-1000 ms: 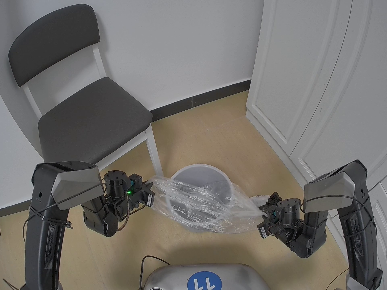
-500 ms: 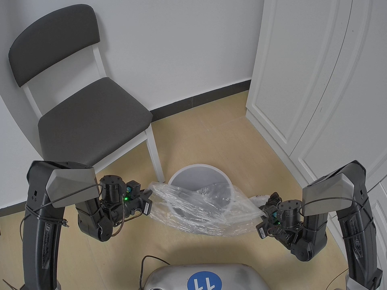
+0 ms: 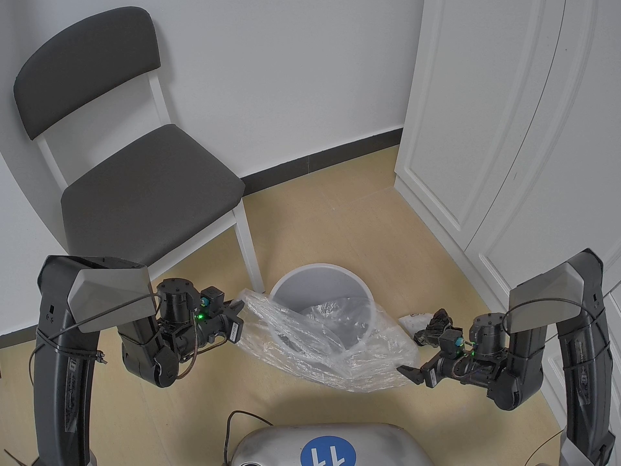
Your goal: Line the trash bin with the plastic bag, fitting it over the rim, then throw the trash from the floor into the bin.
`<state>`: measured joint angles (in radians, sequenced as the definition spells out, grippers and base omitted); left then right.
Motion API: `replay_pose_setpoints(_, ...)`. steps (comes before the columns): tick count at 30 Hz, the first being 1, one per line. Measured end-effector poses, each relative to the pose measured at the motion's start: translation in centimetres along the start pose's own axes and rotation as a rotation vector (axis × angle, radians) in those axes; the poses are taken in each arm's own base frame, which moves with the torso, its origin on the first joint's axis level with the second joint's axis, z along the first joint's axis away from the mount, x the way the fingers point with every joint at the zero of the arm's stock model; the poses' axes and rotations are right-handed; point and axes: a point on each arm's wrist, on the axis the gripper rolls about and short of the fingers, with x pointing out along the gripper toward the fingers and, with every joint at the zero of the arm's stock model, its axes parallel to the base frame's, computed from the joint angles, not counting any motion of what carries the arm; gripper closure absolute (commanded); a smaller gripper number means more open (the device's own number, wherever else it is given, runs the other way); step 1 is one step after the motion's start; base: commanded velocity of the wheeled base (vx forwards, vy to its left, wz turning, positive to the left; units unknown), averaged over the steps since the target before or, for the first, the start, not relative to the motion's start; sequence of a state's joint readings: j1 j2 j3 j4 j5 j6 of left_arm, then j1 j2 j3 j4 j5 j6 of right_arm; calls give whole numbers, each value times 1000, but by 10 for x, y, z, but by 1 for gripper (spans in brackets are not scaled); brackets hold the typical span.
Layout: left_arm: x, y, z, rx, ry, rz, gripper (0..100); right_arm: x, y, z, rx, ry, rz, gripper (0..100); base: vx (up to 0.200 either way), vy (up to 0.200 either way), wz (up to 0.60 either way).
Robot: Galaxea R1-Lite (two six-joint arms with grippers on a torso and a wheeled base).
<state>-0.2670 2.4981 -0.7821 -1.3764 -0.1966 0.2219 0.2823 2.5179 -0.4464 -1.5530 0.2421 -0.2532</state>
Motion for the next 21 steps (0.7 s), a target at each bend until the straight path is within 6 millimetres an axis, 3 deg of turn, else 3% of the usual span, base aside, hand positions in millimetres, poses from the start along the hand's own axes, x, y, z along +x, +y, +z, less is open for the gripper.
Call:
replay_pose_setpoints(10,2,2,0,0,-3,6,100,-29,-35,-11,71,-130,383,0,0,0,0)
replay_pose_setpoints(16,4,5,-3,0,0,16,100,-46,-60,-23,125,-198,498,0,0,0,0)
replay_pose_setpoints(21,10,13,-11,18,11,42,100,-52,-79,-36,182,-214,484,0,0,0,0)
